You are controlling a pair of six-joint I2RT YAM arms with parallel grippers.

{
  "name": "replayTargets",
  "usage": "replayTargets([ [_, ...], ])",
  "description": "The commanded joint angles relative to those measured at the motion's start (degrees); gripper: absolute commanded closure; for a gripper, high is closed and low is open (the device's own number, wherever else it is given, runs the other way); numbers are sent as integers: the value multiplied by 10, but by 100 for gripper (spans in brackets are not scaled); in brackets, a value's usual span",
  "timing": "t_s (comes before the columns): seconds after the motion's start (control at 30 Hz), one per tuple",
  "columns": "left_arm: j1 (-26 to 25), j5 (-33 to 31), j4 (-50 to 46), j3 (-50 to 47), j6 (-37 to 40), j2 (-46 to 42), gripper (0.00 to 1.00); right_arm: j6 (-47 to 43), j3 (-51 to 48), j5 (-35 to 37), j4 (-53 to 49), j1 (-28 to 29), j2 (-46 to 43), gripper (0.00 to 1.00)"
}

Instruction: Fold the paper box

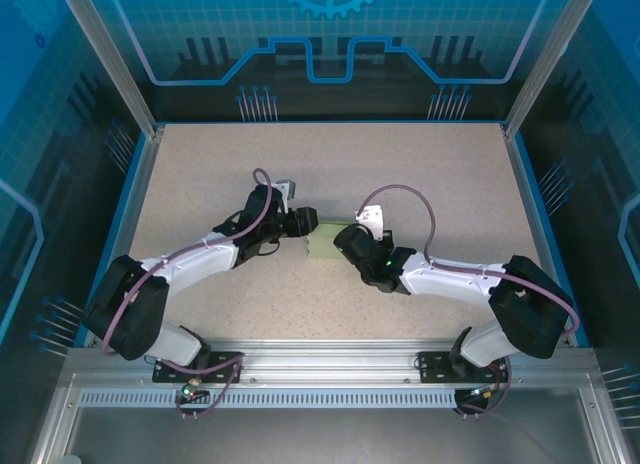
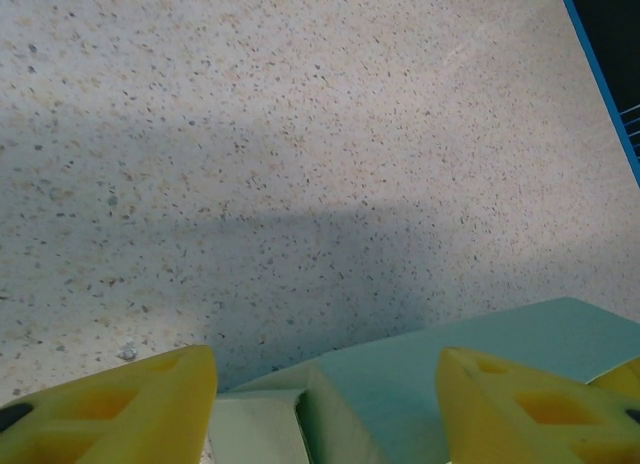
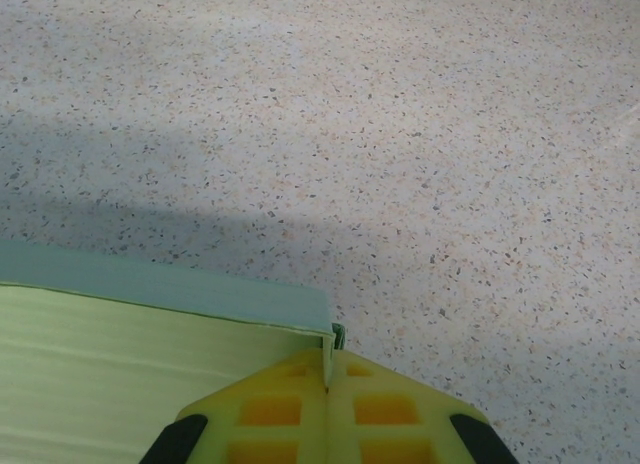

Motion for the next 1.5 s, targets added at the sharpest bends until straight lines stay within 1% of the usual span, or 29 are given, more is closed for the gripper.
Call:
replayTargets([
  [0.0, 2, 31, 10, -18, -16, 7, 41, 10, -11, -23, -94, 10, 21, 100],
  [0.1, 1, 34, 16, -45, -22, 6, 43, 14, -8, -21, -100, 11, 21, 100],
  [0.2, -2, 36, 28, -70, -30, 12, 44, 15, -7, -21, -104, 12, 21, 97],
  [0.33, -7, 35, 42, -91, -39, 15, 44, 12, 5, -23, -120, 13, 13, 90],
  [0.7, -17, 15, 34, -87, -32, 16, 45, -36, 37, -53, -152, 12, -39, 69],
  [0.83, -23, 5, 31, -86, -30, 18, 45, -58, 42, -89, -159, 10, -63, 59],
  [0.93, -27, 2, 28, -83, -29, 20, 45, -69, 47, -124, -165, 3, -74, 54],
  [1.03, -29, -1, 28, -81, -30, 23, 45, -81, 53, -155, -166, -4, -83, 51],
  [1.2, -34, -3, 27, -77, -29, 25, 45, -94, 53, -185, -166, -11, -91, 47],
  [1.3, -35, -5, 24, -75, -27, 24, 45, -97, 73, -204, -163, -19, -101, 45],
  [1.37, -36, -6, 22, -74, -26, 23, 45, -94, 76, -219, -164, -28, -109, 43],
  [1.4, -36, -7, 20, -74, -26, 22, 45, -90, 77, -230, -164, -37, -115, 40],
  [1.47, -37, -8, 19, -74, -23, 19, 45, -84, 77, -261, -162, -59, -124, 38],
])
